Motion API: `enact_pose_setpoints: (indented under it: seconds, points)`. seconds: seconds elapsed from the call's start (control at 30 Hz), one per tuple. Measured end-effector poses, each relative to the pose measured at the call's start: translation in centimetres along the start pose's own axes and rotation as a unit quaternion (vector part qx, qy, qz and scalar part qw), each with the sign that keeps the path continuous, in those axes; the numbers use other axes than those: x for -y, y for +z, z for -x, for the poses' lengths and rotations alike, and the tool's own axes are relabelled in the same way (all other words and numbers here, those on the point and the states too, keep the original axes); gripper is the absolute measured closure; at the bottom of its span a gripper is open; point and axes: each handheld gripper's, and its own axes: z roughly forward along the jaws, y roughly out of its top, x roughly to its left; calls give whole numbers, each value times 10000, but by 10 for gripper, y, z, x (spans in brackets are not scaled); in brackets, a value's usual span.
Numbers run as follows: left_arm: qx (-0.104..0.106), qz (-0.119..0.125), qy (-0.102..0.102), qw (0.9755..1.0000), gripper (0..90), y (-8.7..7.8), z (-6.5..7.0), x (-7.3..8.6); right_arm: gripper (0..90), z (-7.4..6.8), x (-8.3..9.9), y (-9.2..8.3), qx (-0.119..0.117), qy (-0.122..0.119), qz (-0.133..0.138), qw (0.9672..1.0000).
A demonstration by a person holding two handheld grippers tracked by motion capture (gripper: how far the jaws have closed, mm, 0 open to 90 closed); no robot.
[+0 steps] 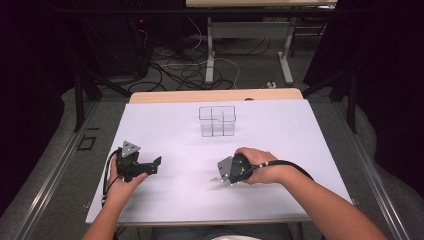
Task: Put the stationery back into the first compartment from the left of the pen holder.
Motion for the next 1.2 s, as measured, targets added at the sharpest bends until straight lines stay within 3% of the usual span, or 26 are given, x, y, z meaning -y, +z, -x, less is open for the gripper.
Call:
enact_pose_setpoints:
  seconds: [0.13,0.23,0.27,0.37,0.6,0.77,0.83,0.87,0.9,1.03,1.13,1.2]
  points:
    - [4,4,-7,10000,6,0,0,0,796,3,0,-3,225,300,250,9990]
    - [-15,-6,40,10000,6,0,-1,0,796,7,-1,-6,258,379,343,9984]
    - [-12,-10,35,10000,6,0,0,0,796,8,-1,-8,261,517,344,9977]
    - [2,-2,2,10000,6,0,0,0,796,12,-1,-10,236,550,385,9975]
    - [6,-13,-6,10000,6,1,0,0,796,20,1,-16,430,1087,729,9905]
    - [16,4,-12,10000,6,1,0,0,795,27,4,-21,462,1806,856,9787]
    - [-5,-39,71,10000,6,0,-1,0,796,30,6,-22,558,1893,873,9764]
    - [16,-4,-6,10000,6,1,0,1,795,30,6,-23,614,1978,865,9745]
    - [13,-6,-2,10000,6,1,0,0,795,32,8,-20,607,2048,1156,9701]
    - [18,-14,-15,10000,6,1,0,0,795,35,10,-23,772,2306,1254,9618]
    - [18,-25,0,10000,6,1,0,0,795,38,12,-25,978,2356,1441,9561]
    - [19,-14,-2,10000,6,1,0,0,795,40,13,-26,1081,2439,1651,9495]
